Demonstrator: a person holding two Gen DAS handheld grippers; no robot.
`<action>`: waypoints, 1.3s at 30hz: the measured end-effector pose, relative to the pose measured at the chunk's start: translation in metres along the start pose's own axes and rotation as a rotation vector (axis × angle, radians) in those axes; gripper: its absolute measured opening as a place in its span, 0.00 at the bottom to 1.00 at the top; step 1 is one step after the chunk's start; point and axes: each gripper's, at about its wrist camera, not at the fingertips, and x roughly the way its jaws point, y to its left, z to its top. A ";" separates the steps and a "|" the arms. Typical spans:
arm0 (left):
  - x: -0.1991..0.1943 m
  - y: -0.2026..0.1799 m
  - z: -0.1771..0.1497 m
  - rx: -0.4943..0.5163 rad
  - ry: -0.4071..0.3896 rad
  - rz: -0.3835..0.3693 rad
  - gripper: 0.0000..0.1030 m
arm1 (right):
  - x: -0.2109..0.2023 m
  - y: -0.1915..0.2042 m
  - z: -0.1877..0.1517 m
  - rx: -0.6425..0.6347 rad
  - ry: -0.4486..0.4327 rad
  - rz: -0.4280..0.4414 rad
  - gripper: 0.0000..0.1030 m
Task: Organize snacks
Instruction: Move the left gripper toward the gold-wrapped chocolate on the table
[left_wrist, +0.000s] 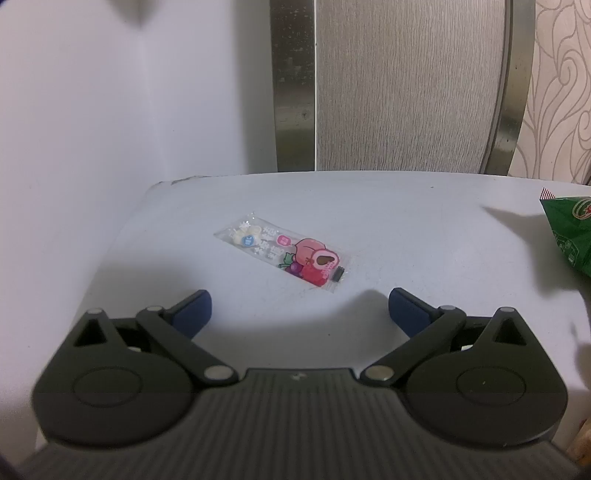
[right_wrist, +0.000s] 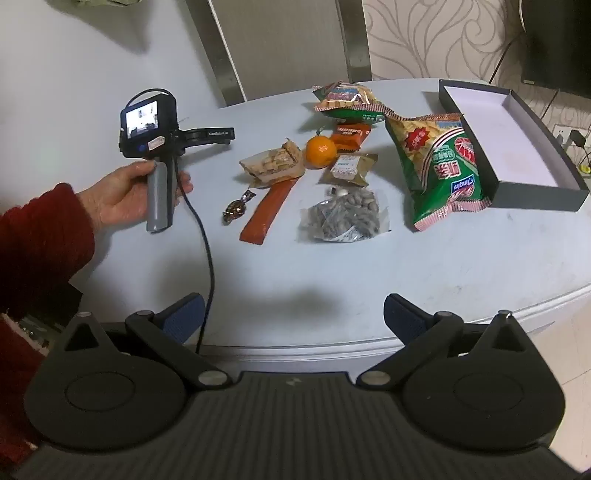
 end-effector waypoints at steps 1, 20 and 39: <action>0.000 0.000 0.000 0.000 0.000 0.000 1.00 | 0.000 0.000 0.000 -0.002 -0.007 0.005 1.00; 0.002 0.004 0.016 0.028 0.045 -0.010 0.92 | -0.058 -0.096 -0.001 0.262 -0.387 0.189 1.00; -0.130 -0.045 -0.044 0.065 -0.041 -0.147 0.95 | -0.024 -0.083 0.027 0.113 -0.306 0.367 1.00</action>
